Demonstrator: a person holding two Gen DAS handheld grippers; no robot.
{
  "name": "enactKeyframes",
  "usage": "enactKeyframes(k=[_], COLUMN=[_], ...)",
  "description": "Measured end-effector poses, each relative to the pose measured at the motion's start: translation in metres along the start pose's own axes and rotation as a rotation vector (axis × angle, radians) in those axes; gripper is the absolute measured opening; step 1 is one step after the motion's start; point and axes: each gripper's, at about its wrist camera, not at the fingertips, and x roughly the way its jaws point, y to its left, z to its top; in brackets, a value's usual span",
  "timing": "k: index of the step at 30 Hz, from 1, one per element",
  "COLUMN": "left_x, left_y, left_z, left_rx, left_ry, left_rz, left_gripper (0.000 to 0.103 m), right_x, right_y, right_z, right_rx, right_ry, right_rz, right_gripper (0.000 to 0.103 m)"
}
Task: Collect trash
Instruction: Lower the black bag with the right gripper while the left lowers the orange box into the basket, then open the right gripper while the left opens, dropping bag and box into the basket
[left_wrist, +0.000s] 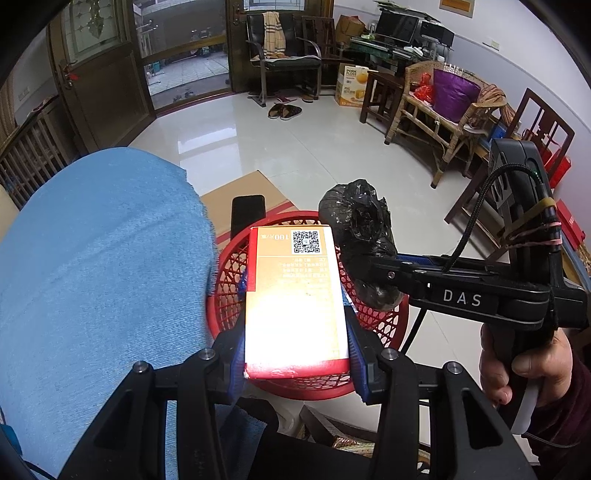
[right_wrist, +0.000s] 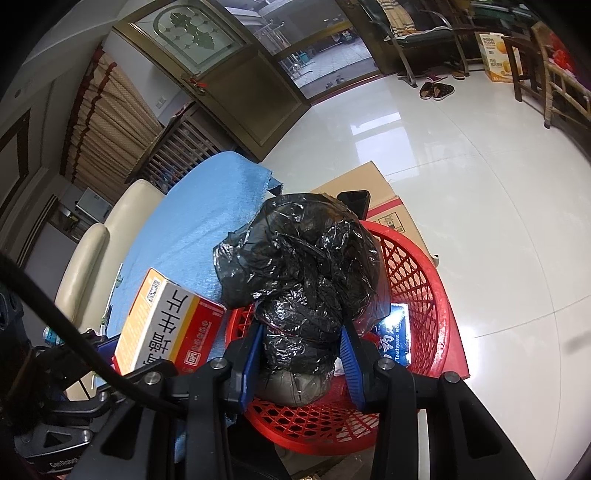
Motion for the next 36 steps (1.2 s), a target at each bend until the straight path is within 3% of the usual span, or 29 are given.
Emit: enactKeyframes(k=[30, 36], left_x=[0.017, 0.015], left_y=[0.000, 0.004], left_z=[-0.002, -0.004], left_rx=[-0.041, -0.056], left_ry=[0.018, 0.015], left_rz=[-0.038, -0.032], left_gripper=[0.048, 0.052], right_x=[0.021, 0.026], right_y=[-0.013, -0.021], right_z=[0.002, 0.001], right_rx=[0.074, 0.112], right_ry=[0.080, 0.101], right_rz=[-0.015, 0.001], right_gripper=[0.044, 0.053])
